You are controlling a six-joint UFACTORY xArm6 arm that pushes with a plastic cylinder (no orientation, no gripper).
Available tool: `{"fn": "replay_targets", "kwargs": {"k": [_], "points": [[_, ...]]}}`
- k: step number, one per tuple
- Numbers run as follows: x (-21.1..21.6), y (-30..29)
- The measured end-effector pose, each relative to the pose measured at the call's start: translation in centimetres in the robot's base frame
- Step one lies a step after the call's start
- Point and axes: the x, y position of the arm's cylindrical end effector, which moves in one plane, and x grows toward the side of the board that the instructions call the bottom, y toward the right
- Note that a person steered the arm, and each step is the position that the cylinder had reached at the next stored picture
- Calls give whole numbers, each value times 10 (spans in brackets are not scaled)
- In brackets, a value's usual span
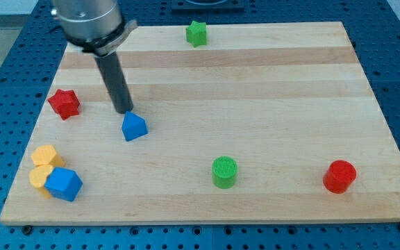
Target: Slide the blue triangle to the right of the yellow hexagon
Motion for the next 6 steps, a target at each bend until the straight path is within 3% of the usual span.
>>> {"fn": "replay_targets", "kwargs": {"k": [1, 3, 4, 6], "points": [[5, 35], [76, -24], [85, -39], [86, 22]]}}
